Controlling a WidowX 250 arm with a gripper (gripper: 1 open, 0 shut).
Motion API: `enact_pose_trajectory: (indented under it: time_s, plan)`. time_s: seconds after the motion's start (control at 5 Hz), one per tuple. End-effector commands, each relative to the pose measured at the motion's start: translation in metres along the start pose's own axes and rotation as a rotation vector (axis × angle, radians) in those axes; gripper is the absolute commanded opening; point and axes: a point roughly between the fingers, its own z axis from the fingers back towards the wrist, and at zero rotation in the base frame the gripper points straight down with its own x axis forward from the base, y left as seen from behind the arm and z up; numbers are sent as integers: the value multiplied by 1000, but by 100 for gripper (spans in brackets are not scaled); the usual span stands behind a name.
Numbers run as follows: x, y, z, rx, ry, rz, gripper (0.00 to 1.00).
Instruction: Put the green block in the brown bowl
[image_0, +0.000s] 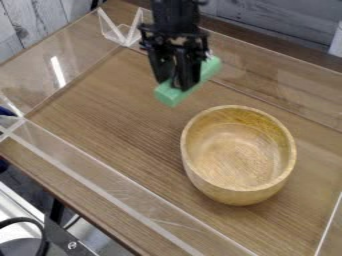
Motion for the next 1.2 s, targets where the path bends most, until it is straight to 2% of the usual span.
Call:
enact_pose_trajectory:
  time_s: [0.0,0.4,0.8,1.0]
  plan:
    - [6,-15,3,47,-40,-79,0]
    - [14,-30,-18,72,11,-183,0]
    - [11,-42,-44,111,55,-219,0]
    - [14,-43,-48,99,75,-205,0]
